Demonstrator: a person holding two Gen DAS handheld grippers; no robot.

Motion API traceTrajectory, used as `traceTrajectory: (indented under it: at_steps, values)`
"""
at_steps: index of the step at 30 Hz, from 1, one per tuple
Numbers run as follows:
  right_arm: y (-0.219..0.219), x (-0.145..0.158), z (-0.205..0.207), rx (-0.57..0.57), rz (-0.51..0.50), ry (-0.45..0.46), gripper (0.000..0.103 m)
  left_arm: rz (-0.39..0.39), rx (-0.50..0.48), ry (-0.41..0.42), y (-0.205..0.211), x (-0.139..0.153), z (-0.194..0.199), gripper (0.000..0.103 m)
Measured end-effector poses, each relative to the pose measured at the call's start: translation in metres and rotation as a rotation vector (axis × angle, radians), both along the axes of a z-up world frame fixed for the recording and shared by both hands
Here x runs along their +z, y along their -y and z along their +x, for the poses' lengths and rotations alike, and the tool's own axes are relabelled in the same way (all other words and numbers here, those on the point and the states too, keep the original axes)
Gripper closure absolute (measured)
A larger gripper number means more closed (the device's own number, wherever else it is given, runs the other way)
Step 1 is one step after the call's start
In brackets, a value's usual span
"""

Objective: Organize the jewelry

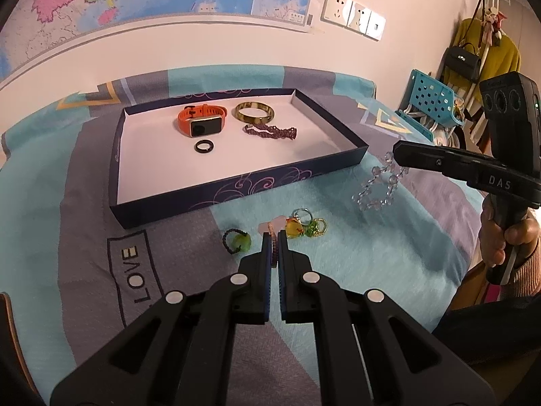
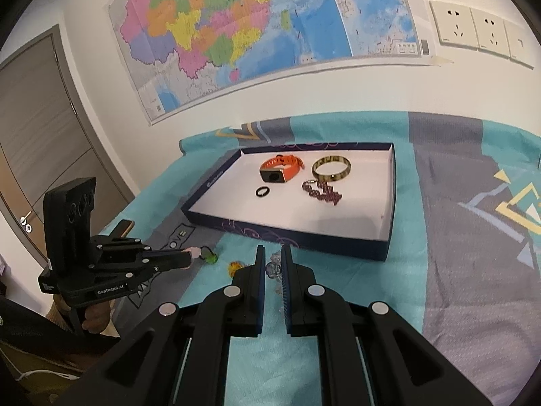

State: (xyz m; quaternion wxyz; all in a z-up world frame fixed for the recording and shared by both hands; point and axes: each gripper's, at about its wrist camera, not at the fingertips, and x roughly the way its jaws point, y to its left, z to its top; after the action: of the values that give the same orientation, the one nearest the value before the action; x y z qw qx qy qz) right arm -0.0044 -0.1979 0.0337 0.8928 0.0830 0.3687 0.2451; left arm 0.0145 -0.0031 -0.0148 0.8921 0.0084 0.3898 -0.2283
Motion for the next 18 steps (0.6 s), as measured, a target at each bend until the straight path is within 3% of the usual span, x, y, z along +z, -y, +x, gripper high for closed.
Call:
traceTrajectory:
  at_steps: [18]
  values:
    - [0.000,0.026,0.018,0.009,-0.011,0.072,0.096,-0.009,0.006,0.053,-0.002,0.019,0.008,0.099]
